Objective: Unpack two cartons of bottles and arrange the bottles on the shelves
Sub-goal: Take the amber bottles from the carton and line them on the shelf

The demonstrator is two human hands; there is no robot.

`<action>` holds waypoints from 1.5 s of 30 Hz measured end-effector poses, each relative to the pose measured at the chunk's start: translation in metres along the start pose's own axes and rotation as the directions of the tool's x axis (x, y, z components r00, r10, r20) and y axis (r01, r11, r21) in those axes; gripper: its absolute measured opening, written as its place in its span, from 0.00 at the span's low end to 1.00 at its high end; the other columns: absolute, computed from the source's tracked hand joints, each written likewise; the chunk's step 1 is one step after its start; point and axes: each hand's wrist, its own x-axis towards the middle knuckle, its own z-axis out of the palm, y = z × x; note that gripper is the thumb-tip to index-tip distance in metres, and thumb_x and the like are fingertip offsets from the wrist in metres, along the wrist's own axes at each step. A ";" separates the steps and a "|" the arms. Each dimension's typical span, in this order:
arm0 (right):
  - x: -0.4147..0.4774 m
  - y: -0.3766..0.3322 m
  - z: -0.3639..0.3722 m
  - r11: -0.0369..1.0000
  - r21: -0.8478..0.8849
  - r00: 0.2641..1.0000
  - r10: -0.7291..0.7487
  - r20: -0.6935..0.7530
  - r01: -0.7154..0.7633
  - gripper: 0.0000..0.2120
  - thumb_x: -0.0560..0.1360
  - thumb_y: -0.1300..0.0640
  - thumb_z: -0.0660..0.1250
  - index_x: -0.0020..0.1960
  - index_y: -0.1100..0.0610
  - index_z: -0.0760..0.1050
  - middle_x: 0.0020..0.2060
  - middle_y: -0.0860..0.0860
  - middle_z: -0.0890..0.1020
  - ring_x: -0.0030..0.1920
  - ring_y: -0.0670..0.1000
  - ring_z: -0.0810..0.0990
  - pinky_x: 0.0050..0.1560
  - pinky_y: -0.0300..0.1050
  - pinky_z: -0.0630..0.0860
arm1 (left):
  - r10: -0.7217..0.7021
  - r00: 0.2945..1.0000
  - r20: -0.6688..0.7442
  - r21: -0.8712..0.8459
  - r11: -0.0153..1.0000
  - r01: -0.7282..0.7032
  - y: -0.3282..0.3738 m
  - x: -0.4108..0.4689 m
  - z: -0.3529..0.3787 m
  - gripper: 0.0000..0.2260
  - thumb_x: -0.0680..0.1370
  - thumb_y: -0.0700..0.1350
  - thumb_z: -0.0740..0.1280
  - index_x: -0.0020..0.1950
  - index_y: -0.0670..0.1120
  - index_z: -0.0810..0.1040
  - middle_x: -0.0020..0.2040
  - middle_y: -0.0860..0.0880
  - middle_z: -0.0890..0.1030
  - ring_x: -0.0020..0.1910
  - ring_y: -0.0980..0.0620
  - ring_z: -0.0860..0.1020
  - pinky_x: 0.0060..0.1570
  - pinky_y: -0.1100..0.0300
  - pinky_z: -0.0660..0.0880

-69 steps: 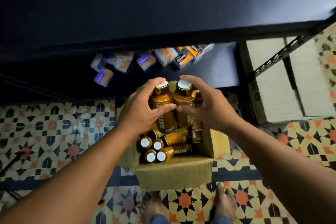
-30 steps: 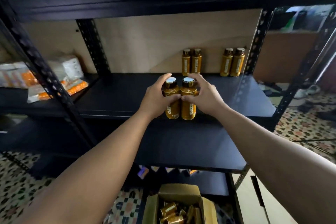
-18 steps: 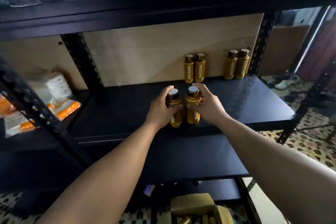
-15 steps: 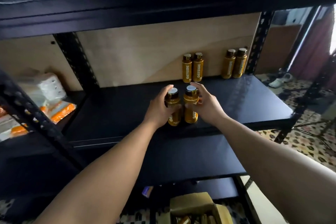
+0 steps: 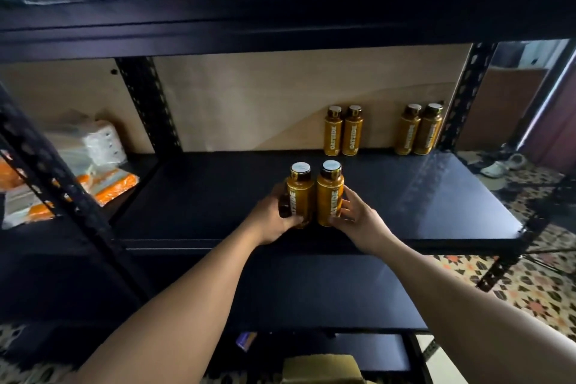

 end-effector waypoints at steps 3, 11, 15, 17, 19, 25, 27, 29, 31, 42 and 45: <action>0.010 0.004 -0.001 1.000 0.006 1.000 -0.016 0.010 0.016 0.38 0.77 0.50 0.73 0.80 0.41 0.56 0.70 0.43 0.76 0.67 0.46 0.78 0.63 0.45 0.77 | -0.019 1.000 -0.021 -0.019 1.000 0.019 -0.002 0.006 0.007 0.29 0.74 0.50 0.77 0.72 0.53 0.69 0.65 0.53 0.79 0.65 0.52 0.76 0.65 0.52 0.73; 0.030 0.005 0.007 0.998 -0.013 0.996 -0.061 -0.069 0.060 0.40 0.78 0.52 0.73 0.81 0.39 0.52 0.70 0.45 0.77 0.58 0.42 0.81 0.60 0.47 0.78 | -0.024 0.985 -0.171 -0.095 0.995 0.008 0.002 0.013 0.013 0.35 0.72 0.52 0.78 0.74 0.56 0.63 0.67 0.56 0.76 0.63 0.58 0.73 0.62 0.58 0.70; 0.036 0.006 0.015 0.998 0.009 0.991 -0.056 -0.119 0.057 0.40 0.77 0.51 0.74 0.80 0.40 0.53 0.70 0.47 0.77 0.63 0.49 0.81 0.63 0.53 0.79 | -0.035 0.972 -0.234 -0.167 0.986 -0.005 -0.004 0.012 0.018 0.35 0.73 0.53 0.77 0.74 0.57 0.62 0.66 0.56 0.76 0.66 0.55 0.74 0.64 0.57 0.72; 0.039 0.006 0.016 0.997 0.013 0.989 -0.075 -0.130 0.078 0.41 0.77 0.52 0.74 0.80 0.40 0.52 0.71 0.48 0.76 0.64 0.49 0.81 0.63 0.55 0.79 | -0.021 0.968 -0.250 -0.172 0.985 -0.023 -0.005 0.012 0.019 0.37 0.74 0.53 0.77 0.76 0.60 0.58 0.68 0.57 0.74 0.68 0.55 0.73 0.64 0.56 0.72; 0.041 0.003 0.016 0.993 0.026 0.980 -0.110 -0.167 0.116 0.45 0.75 0.50 0.75 0.80 0.37 0.49 0.74 0.49 0.73 0.67 0.51 0.79 0.64 0.58 0.79 | 0.033 0.963 -0.266 -0.131 0.989 -0.070 -0.002 0.012 0.017 0.45 0.74 0.50 0.76 0.78 0.67 0.48 0.73 0.58 0.68 0.69 0.58 0.70 0.64 0.57 0.70; 0.053 -0.021 0.001 0.948 -0.080 0.903 -0.317 -0.290 0.307 0.37 0.81 0.42 0.66 0.81 0.35 0.46 0.81 0.46 0.60 0.76 0.51 0.67 0.68 0.57 0.75 | 0.219 0.936 -0.275 -0.008 0.973 -0.229 0.008 0.023 0.002 0.43 0.76 0.61 0.71 0.78 0.70 0.41 0.79 0.52 0.63 0.76 0.52 0.65 0.71 0.48 0.69; 0.058 -0.030 -0.005 0.916 -0.168 0.868 -0.400 -0.295 0.365 0.30 0.83 0.44 0.62 0.82 0.42 0.55 0.80 0.45 0.62 0.78 0.48 0.65 0.70 0.55 0.73 | 0.245 0.923 -0.297 0.021 0.968 -0.250 0.012 0.027 -0.003 0.36 0.79 0.63 0.66 0.80 0.65 0.48 0.79 0.53 0.65 0.75 0.52 0.67 0.71 0.48 0.70; 0.064 -0.035 -0.009 0.896 -0.231 0.850 -0.435 -0.296 0.378 0.25 0.84 0.48 0.62 0.80 0.47 0.63 0.78 0.46 0.67 0.77 0.46 0.66 0.71 0.51 0.72 | 0.274 0.900 -0.339 0.050 0.961 -0.273 0.019 0.031 -0.008 0.30 0.81 0.60 0.64 0.80 0.58 0.57 0.77 0.53 0.68 0.74 0.54 0.69 0.70 0.53 0.70; 0.067 -0.039 -0.011 0.885 -0.264 0.844 -0.451 -0.289 0.383 0.22 0.84 0.50 0.63 0.77 0.51 0.70 0.74 0.47 0.73 0.75 0.45 0.69 0.71 0.50 0.73 | 0.337 0.864 -0.374 0.123 0.942 -0.313 0.024 0.035 -0.013 0.24 0.83 0.56 0.64 0.77 0.50 0.67 0.74 0.51 0.73 0.71 0.55 0.71 0.69 0.55 0.71; 0.068 -0.049 -0.027 0.887 -0.287 0.883 -0.425 -0.197 0.363 0.22 0.80 0.47 0.69 0.72 0.50 0.76 0.70 0.46 0.78 0.70 0.46 0.74 0.67 0.49 0.76 | 0.331 0.899 -0.288 0.151 0.942 -0.299 0.026 0.040 -0.031 0.23 0.80 0.57 0.67 0.72 0.49 0.76 0.71 0.50 0.76 0.69 0.55 0.73 0.64 0.58 0.74; 0.068 -0.057 -0.039 0.896 -0.309 0.923 -0.368 -0.111 0.320 0.23 0.81 0.47 0.68 0.75 0.49 0.73 0.68 0.47 0.79 0.63 0.47 0.80 0.60 0.44 0.78 | 0.314 0.921 -0.231 0.165 0.945 -0.281 0.030 0.040 -0.039 0.23 0.80 0.55 0.68 0.73 0.48 0.75 0.72 0.50 0.75 0.70 0.54 0.72 0.63 0.61 0.71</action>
